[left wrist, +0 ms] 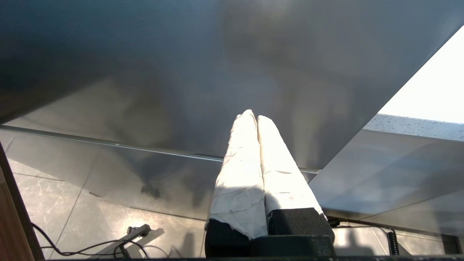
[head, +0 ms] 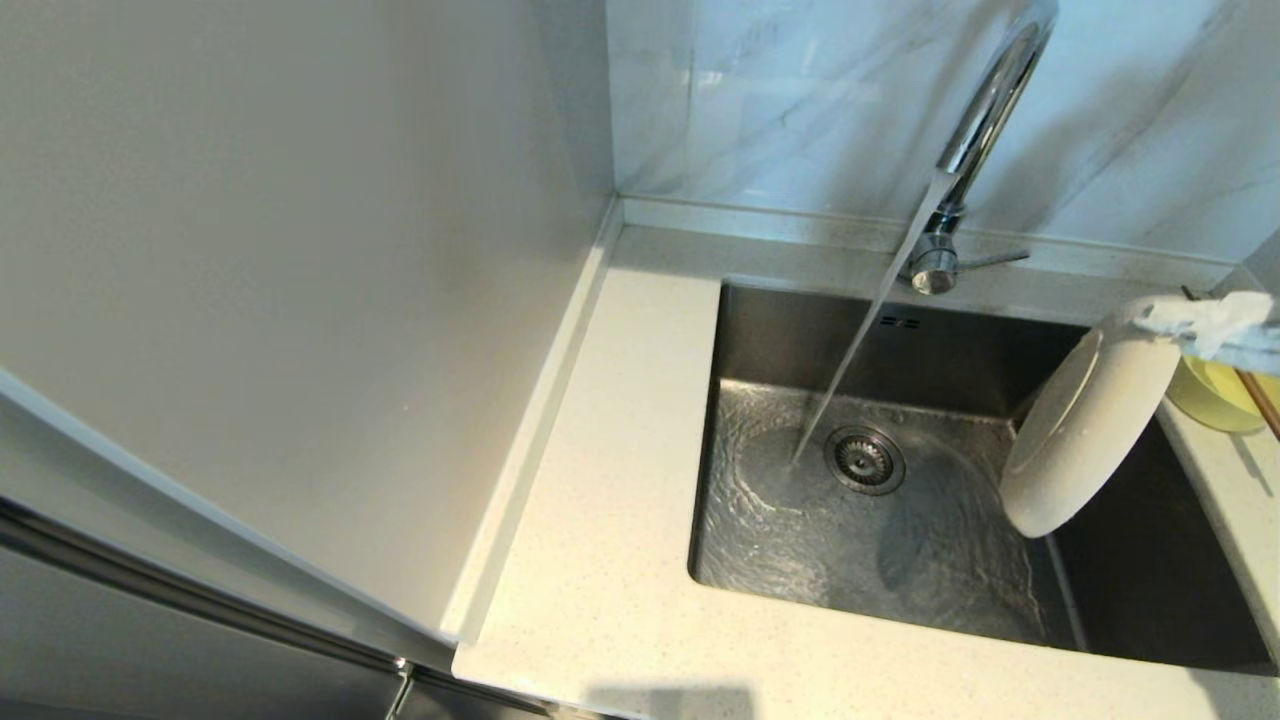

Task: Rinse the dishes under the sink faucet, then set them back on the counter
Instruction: Place the plate on the table

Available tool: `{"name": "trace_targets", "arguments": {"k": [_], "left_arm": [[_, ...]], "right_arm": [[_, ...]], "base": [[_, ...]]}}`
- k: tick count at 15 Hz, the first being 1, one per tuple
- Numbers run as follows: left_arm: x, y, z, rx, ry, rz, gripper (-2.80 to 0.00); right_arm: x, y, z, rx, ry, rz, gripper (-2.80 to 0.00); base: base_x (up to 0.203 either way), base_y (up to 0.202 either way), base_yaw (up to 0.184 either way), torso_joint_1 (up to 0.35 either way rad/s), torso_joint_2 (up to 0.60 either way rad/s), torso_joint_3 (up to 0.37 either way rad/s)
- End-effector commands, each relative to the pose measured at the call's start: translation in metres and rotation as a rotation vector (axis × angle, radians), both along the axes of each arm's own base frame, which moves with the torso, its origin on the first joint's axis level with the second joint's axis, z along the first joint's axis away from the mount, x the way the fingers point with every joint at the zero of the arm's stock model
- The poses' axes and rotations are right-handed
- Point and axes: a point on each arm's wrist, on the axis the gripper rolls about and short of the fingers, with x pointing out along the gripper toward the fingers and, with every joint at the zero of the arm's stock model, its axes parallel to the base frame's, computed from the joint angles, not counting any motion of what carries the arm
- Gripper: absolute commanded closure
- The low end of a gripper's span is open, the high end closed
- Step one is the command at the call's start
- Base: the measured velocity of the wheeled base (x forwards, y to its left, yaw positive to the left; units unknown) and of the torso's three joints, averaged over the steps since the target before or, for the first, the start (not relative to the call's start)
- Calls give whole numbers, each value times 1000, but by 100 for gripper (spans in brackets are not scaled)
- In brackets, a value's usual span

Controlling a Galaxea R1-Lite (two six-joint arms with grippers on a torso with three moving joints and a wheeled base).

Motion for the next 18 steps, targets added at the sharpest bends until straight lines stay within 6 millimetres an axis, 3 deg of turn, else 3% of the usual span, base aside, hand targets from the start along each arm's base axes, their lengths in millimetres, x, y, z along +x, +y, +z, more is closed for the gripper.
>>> {"name": "trace_targets", "arguments": {"k": [1, 3, 4, 6, 7, 9, 11, 13, 14, 16, 18], "left_arm": [[0, 0, 0, 0, 0, -1, 0], [0, 0, 0, 0, 0, -1, 0], [0, 0, 0, 0, 0, -1, 0], [0, 0, 0, 0, 0, -1, 0], [0, 0, 0, 0, 0, 1, 0], [0, 0, 0, 0, 0, 0, 0], [0, 0, 0, 0, 0, -1, 0], [0, 0, 0, 0, 0, 0, 0], [0, 0, 0, 0, 0, 1, 0], [0, 0, 0, 0, 0, -1, 0], [0, 0, 0, 0, 0, -1, 0]], "right_arm": [[-8, -3, 43, -44, -108, -19, 0], [-42, -1, 123, -200, -375, -74, 0], [-60, 1, 148, -277, -463, -128, 0], [-75, 0, 168, -377, -510, -275, 0], [-72, -4, 163, -401, -437, -381, 0], [-54, -17, 132, -457, -143, -636, 0], [-52, -12, 104, -641, 46, -689, 0], [-75, 1, 89, -988, 8, -472, 0], [-89, 12, 84, -1080, -58, -353, 0], [-99, 28, 67, -1135, -111, -134, 0], [-102, 31, 38, -1188, -49, -9, 0]], "base": [[0, 0, 0, 0, 0, 0], [0, 0, 0, 0, 0, 0], [0, 0, 0, 0, 0, 0], [0, 0, 0, 0, 0, 0], [0, 0, 0, 0, 0, 0], [0, 0, 0, 0, 0, 0], [0, 0, 0, 0, 0, 0], [0, 0, 0, 0, 0, 0], [0, 0, 0, 0, 0, 0], [0, 0, 0, 0, 0, 0], [0, 0, 0, 0, 0, 0]]}}
